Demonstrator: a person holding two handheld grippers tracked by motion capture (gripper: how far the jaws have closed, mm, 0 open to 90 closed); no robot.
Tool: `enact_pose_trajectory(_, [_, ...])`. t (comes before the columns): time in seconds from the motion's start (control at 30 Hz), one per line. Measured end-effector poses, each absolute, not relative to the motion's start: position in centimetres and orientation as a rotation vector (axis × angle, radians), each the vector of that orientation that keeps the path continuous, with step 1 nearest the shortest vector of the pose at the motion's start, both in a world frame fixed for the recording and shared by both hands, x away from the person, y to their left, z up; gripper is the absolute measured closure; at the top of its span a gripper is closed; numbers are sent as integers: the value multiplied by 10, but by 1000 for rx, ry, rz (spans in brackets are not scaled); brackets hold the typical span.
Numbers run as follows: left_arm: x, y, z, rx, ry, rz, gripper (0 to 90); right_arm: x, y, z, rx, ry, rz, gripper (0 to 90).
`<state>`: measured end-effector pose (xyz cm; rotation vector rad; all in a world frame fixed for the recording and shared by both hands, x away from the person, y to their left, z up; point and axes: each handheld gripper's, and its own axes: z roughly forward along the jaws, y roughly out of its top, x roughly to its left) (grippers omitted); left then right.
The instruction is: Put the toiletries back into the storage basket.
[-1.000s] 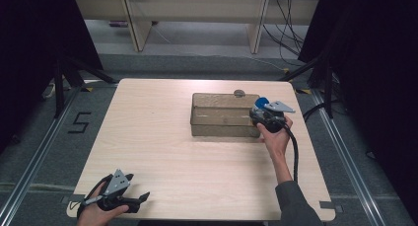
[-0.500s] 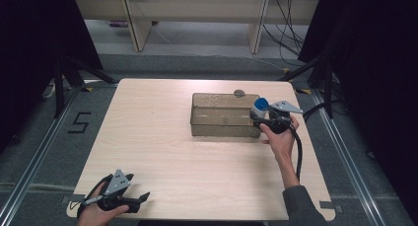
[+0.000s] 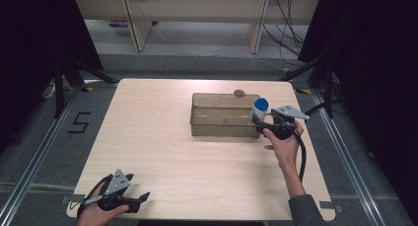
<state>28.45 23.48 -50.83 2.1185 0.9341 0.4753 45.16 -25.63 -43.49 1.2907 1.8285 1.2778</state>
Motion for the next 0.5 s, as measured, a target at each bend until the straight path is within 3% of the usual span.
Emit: enact_pose_trajectory(0.5, [285,236,-508,2122,923,477,147,427,-269,-440,1303,1826,1305,208])
